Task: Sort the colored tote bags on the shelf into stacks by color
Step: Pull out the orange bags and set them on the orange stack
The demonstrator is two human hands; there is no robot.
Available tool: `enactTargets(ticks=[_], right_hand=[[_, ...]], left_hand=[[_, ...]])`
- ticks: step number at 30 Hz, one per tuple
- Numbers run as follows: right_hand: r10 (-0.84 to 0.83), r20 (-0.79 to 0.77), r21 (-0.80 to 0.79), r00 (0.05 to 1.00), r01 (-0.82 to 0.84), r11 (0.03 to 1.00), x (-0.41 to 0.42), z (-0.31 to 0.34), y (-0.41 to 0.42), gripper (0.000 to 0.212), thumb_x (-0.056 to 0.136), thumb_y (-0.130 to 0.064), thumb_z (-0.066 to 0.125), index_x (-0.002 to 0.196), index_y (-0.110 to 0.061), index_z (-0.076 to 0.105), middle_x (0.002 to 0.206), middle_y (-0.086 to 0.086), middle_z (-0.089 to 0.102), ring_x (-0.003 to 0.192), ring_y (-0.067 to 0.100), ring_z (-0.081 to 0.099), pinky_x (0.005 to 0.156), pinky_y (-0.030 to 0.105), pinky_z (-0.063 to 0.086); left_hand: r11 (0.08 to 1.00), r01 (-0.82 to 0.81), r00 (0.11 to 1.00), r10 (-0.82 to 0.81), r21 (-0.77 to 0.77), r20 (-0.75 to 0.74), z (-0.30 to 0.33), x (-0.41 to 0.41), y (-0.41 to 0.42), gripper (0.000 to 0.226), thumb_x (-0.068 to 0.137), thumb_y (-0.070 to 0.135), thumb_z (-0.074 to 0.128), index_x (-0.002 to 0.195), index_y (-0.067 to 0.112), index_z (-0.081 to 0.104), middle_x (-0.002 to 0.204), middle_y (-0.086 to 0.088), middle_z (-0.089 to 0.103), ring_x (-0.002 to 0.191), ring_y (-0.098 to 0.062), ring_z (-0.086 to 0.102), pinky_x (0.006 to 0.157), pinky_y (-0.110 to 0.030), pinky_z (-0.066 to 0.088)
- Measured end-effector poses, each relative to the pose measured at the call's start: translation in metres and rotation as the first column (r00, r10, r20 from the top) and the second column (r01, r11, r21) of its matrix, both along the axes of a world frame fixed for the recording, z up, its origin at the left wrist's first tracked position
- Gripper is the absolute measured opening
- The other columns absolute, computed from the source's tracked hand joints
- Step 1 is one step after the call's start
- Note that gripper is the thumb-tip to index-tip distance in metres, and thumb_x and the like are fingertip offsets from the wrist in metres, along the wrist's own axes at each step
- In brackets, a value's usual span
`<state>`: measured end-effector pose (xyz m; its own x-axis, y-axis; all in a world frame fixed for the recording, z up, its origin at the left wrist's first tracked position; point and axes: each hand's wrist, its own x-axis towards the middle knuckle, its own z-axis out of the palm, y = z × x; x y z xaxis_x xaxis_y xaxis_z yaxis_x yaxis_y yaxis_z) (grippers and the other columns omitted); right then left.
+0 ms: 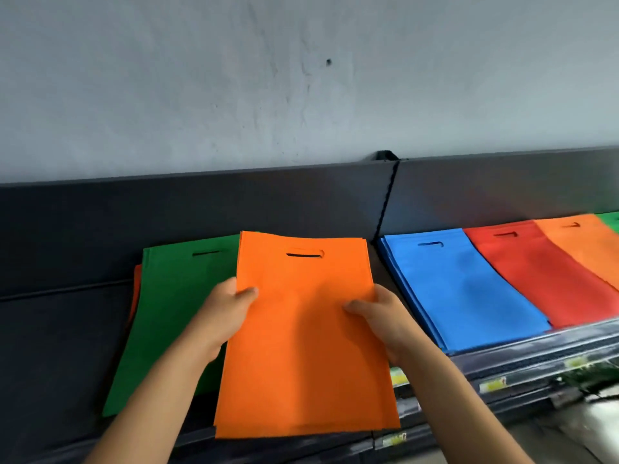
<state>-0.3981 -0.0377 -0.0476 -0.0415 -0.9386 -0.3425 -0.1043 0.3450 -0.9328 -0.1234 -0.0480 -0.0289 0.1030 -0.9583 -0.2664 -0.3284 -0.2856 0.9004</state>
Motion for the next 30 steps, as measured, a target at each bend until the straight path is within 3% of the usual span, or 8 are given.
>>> enactTargets(ticks=[2,6,10,14,20,22,26,30], right_hand=[[-0.054,0.017,0.008,0.998,0.054,0.999,-0.032,-0.003,0.008,0.025,0.097,-0.016,0.074,0.121,-0.017,0.068,0.108,0.007,0.081,0.096,0.03,0.079,0.091,0.056,0.063],[-0.179,0.04,0.031,0.983,0.178,0.984,-0.105,-0.009,0.027,0.022,0.094,-0.013,0.074,0.115,-0.009,0.071,0.102,0.013,0.082,0.096,0.036,0.079,0.09,0.057,0.063],[-0.264,0.072,0.049,0.962,0.261,0.964,-0.189,-0.01,0.049,0.022,0.094,-0.009,0.073,0.116,-0.006,0.071,0.1,0.015,0.082,0.096,0.038,0.079,0.09,0.057,0.064],[-0.324,0.089,0.05,0.942,0.32,0.946,-0.278,-0.007,0.074,0.022,0.096,-0.011,0.072,0.117,-0.007,0.07,0.1,0.016,0.082,0.092,0.036,0.079,0.088,0.055,0.064],[-0.4,0.093,0.043,0.912,0.397,0.917,-0.387,0.0,0.103,0.023,0.097,-0.017,0.072,0.119,-0.01,0.07,0.099,0.017,0.082,0.091,0.038,0.08,0.088,0.057,0.064],[-0.427,0.101,0.046,0.898,0.425,0.904,-0.418,0.0,0.111,0.024,0.098,-0.02,0.072,0.119,-0.01,0.07,0.099,0.016,0.082,0.09,0.037,0.08,0.085,0.054,0.065],[-0.468,0.112,0.084,0.876,0.461,0.883,-0.466,-0.003,0.124,0.025,0.101,-0.026,0.069,0.12,-0.01,0.07,0.1,0.017,0.082,0.092,0.038,0.08,0.09,0.057,0.064],[-0.501,0.066,0.106,0.863,0.493,0.863,-0.503,-0.01,0.128,0.022,0.103,-0.028,0.067,0.114,-0.009,0.072,0.097,0.015,0.082,0.09,0.037,0.08,0.088,0.054,0.064]], left_hand=[[1.0,0.024,1.0,-0.024,0.007,0.003,0.005,-0.035,-0.001,0.016,0.106,0.019,0.054,0.113,0.022,0.068,0.105,0.003,0.076,0.096,-0.019,0.074,0.082,-0.037,0.059],[0.996,0.089,0.996,-0.089,-0.007,0.027,0.008,-0.114,0.0,0.019,0.101,0.015,0.054,0.112,0.02,0.069,0.102,-0.001,0.078,0.092,-0.023,0.075,0.086,-0.046,0.061],[0.987,0.159,0.987,-0.159,-0.033,0.006,0.01,-0.205,0.006,0.02,0.099,0.013,0.055,0.11,0.02,0.07,0.099,-0.002,0.079,0.091,-0.024,0.076,0.083,-0.044,0.062],[0.974,0.224,0.974,-0.225,-0.021,-0.022,0.012,-0.296,0.011,0.021,0.097,0.012,0.054,0.105,0.019,0.072,0.095,-0.004,0.079,0.087,-0.025,0.076,0.077,-0.041,0.06],[0.957,0.29,0.956,-0.29,-0.03,-0.031,0.011,-0.409,0.016,0.02,0.094,0.018,0.055,0.106,0.009,0.068,0.101,-0.019,0.074,0.095,-0.04,0.071,0.078,-0.048,0.059],[0.95,0.31,0.95,-0.311,-0.043,-0.02,0.01,-0.443,0.019,0.025,0.09,0.021,0.056,0.107,0.007,0.066,0.098,-0.02,0.073,0.087,-0.037,0.072,0.076,-0.049,0.059],[0.938,0.342,0.94,-0.342,-0.057,0.007,0.005,-0.497,0.018,0.02,0.092,0.014,0.055,0.102,-0.002,0.059,0.079,-0.01,0.061,0.07,-0.021,0.056,0.065,-0.038,0.046],[0.943,0.328,0.944,-0.329,-0.059,-0.015,0.003,-0.539,0.011,0.014,0.093,0.014,0.055,0.098,0.002,0.06,0.083,-0.021,0.063,0.069,-0.022,0.057,0.063,-0.036,0.046]])
